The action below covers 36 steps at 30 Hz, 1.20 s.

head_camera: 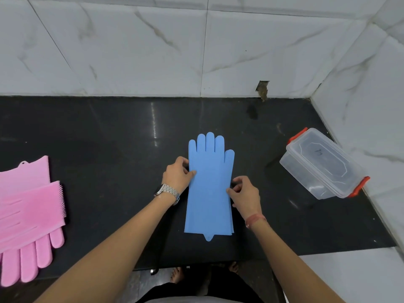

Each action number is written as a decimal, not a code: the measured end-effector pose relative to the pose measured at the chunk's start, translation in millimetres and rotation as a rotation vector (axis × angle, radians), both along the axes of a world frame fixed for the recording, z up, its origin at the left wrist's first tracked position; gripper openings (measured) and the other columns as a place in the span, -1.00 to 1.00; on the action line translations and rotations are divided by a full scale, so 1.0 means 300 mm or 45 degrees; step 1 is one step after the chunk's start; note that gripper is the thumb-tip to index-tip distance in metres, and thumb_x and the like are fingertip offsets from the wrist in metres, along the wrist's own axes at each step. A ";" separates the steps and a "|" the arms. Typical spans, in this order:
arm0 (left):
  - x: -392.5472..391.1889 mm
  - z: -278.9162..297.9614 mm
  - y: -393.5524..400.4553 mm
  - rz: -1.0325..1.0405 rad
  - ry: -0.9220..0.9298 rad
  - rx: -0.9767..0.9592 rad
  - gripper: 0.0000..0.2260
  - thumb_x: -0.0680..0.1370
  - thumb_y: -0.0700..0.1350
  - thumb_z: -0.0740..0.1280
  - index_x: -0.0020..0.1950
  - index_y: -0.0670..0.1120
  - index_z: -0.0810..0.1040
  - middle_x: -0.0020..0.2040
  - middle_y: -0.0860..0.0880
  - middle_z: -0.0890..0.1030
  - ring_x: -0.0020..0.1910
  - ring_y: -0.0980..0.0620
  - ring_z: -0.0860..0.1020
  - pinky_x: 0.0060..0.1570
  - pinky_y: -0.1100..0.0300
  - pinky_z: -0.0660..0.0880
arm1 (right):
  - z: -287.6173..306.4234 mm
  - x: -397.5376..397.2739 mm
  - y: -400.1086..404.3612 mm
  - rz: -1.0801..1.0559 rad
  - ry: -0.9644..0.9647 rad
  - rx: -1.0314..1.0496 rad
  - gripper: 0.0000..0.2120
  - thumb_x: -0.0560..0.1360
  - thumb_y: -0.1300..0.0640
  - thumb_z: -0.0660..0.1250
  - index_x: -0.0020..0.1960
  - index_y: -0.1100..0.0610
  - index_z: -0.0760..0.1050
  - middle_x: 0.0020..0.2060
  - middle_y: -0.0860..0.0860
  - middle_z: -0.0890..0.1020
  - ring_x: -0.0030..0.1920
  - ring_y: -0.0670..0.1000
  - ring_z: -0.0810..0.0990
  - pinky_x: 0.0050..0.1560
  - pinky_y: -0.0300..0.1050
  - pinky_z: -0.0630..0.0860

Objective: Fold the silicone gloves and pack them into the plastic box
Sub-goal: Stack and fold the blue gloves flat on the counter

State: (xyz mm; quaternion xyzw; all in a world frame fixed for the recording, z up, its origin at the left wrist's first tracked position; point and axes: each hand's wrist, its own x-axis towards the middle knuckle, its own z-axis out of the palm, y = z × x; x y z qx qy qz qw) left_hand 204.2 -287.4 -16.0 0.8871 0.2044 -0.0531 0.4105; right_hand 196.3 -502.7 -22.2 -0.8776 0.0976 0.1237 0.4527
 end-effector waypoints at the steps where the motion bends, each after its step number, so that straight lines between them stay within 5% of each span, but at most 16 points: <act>1: -0.025 -0.002 -0.001 -0.017 0.025 -0.016 -0.71 0.49 -0.01 0.41 0.15 -0.01 0.45 -0.19 0.01 0.61 -0.25 0.01 0.64 -0.11 0.00 0.63 | -0.003 -0.021 -0.005 0.019 0.000 -0.021 -0.79 0.49 0.15 0.43 0.07 0.06 0.47 -0.19 0.00 0.59 -0.16 -0.02 0.62 -0.14 -0.01 0.66; 12: -0.195 -0.002 -0.023 -0.044 0.112 -0.157 -0.59 0.45 -0.01 0.46 0.23 -0.01 0.40 -0.20 0.02 0.64 -0.33 0.07 0.66 -0.10 0.01 0.64 | 0.021 -0.050 0.000 0.121 -0.122 -0.264 -0.92 0.51 0.18 0.37 0.00 0.08 0.56 -0.26 -0.13 0.58 -0.27 -0.18 0.56 -0.28 -0.40 0.44; 15: -0.202 0.005 -0.021 -0.057 0.129 -0.147 -0.59 0.45 -0.01 0.47 0.22 0.00 0.40 -0.21 0.03 0.65 -0.34 0.08 0.66 -0.09 0.02 0.64 | 0.027 -0.058 0.002 0.155 -0.030 -0.319 -0.89 0.47 0.05 0.43 -0.08 0.03 0.51 -0.32 -0.16 0.55 -0.31 -0.19 0.53 -0.34 -0.38 0.38; 22: -0.220 -0.002 -0.027 -0.046 0.137 -0.222 -0.68 0.46 -0.05 0.46 0.13 -0.01 0.42 -0.22 -0.01 0.65 -0.36 0.08 0.67 -0.14 0.04 0.65 | 0.029 -0.088 -0.014 0.161 0.018 -0.368 -0.90 0.49 0.09 0.39 -0.16 0.08 0.52 -0.31 -0.09 0.56 -0.27 -0.06 0.56 -0.36 -0.30 0.40; 25: -0.223 -0.002 -0.026 -0.068 0.119 -0.265 -0.74 0.47 -0.06 0.45 0.05 -0.02 0.43 -0.22 -0.03 0.65 -0.37 0.07 0.67 -0.18 0.08 0.65 | 0.041 -0.103 -0.013 0.115 0.112 -0.215 -0.85 0.47 0.11 0.41 -0.10 0.12 0.45 -0.23 0.01 0.59 -0.23 0.02 0.59 -0.22 -0.09 0.59; 28: -0.228 -0.006 -0.017 -0.182 0.025 -0.204 -0.87 0.51 -0.05 0.39 -0.05 0.01 0.45 -0.22 -0.01 0.64 -0.36 0.09 0.64 -0.21 0.14 0.62 | 0.057 -0.129 -0.021 0.127 0.247 -0.024 -0.75 0.46 0.15 0.43 -0.03 0.11 0.34 -0.17 0.07 0.58 -0.22 -0.01 0.55 -0.24 -0.15 0.54; 30: -0.238 -0.018 0.000 -0.321 -0.141 0.051 -0.95 0.55 -0.12 0.32 -0.04 0.03 0.50 -0.13 0.06 0.61 -0.24 0.10 0.59 -0.20 0.11 0.57 | 0.070 -0.158 -0.024 0.121 0.280 0.092 -0.74 0.48 0.15 0.41 -0.02 0.09 0.32 -0.18 0.12 0.57 -0.22 -0.01 0.53 -0.26 -0.19 0.48; 33: -0.261 -0.049 0.035 -0.666 -0.461 0.432 -0.65 0.47 -0.31 0.28 0.20 0.00 0.51 0.16 0.05 0.52 0.07 0.03 0.49 -0.11 0.17 0.53 | 0.105 -0.195 -0.017 0.014 0.289 0.445 -0.82 0.53 0.20 0.34 0.02 0.07 0.34 -0.18 0.19 0.66 -0.25 0.02 0.60 -0.34 -0.14 0.51; 36: -0.278 -0.073 0.059 -0.907 -0.561 0.548 -0.45 0.39 -0.29 0.34 0.36 0.01 0.40 0.34 0.03 0.45 0.30 -0.02 0.41 0.10 0.11 0.44 | 0.162 -0.213 -0.003 -0.046 0.310 0.756 -0.80 0.57 0.25 0.29 0.14 0.02 0.46 -0.20 0.00 0.72 -0.23 0.03 0.69 -0.40 -0.18 0.55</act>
